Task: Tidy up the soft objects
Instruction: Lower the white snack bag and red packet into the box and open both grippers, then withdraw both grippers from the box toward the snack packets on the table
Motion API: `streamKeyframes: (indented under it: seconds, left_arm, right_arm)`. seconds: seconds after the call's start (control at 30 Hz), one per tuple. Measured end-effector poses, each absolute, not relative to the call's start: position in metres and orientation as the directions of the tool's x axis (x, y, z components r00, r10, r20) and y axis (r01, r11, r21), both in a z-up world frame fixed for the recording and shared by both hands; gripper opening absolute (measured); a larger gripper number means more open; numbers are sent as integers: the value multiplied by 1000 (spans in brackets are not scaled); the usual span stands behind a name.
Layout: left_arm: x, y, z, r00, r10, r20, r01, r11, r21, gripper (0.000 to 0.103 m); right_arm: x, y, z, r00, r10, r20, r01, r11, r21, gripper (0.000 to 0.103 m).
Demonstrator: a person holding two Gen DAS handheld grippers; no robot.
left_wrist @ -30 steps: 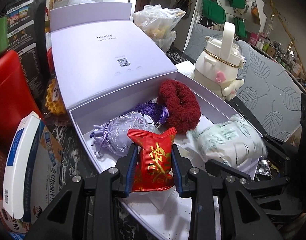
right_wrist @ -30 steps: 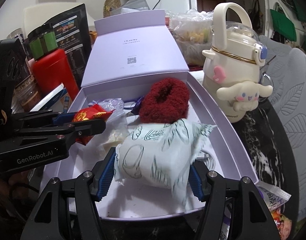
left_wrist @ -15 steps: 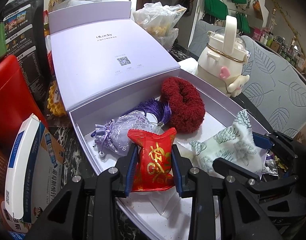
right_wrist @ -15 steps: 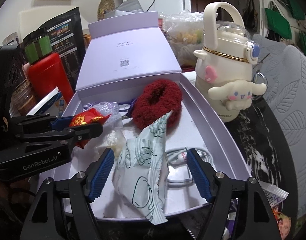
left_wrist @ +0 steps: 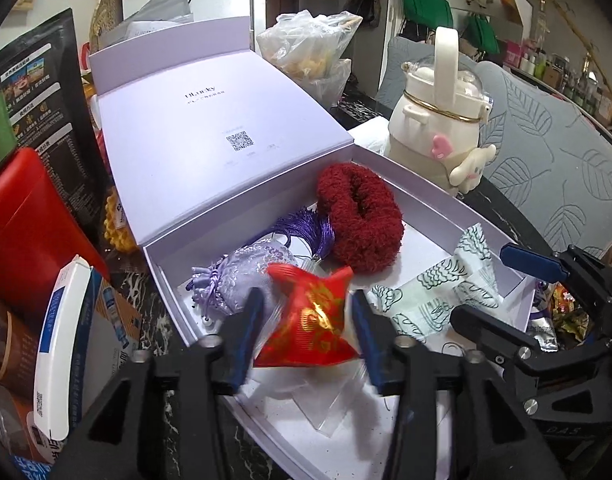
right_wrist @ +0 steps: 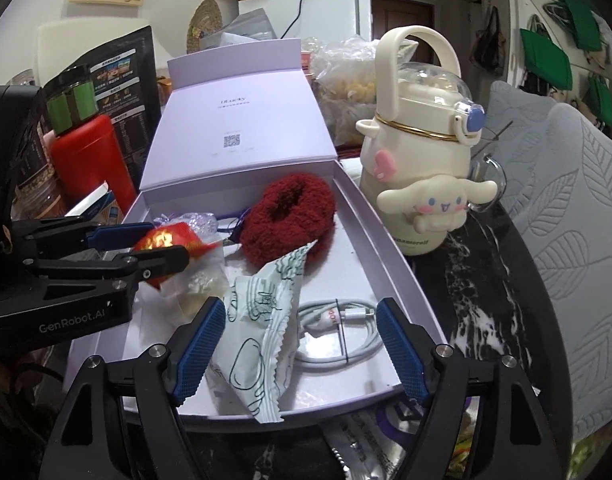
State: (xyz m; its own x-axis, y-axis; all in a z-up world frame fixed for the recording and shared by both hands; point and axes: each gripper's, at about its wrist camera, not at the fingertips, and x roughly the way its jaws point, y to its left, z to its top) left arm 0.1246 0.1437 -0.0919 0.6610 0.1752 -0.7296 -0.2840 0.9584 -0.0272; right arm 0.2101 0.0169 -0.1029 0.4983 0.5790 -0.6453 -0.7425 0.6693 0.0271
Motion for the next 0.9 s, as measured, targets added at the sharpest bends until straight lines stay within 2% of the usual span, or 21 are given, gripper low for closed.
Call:
streamKeyframes:
  seconds: [0.03,0.07,0.33,0.9]
  left_arm:
    - [124,144,-91,662,176,-728,-287,957,-30,79]
    - [122,144,-89,664,179,-726,-292,956,-31,79]
    - [108,144,-69,680,206,-703,-317,948,-29,79]
    - [55,119,-14,760,211,-615,-303,952,-49,79]
  right_arm:
    - [210,16,-102,497,580,-645,-743,669,30,79]
    - [210,16,-102,493,584,-645,-744,667,35,79]
    - [207,6,-94,485,595,-641,-729,680,80,79]
    - [151,-28,-41,586,586,-560,-699,715,18,79]
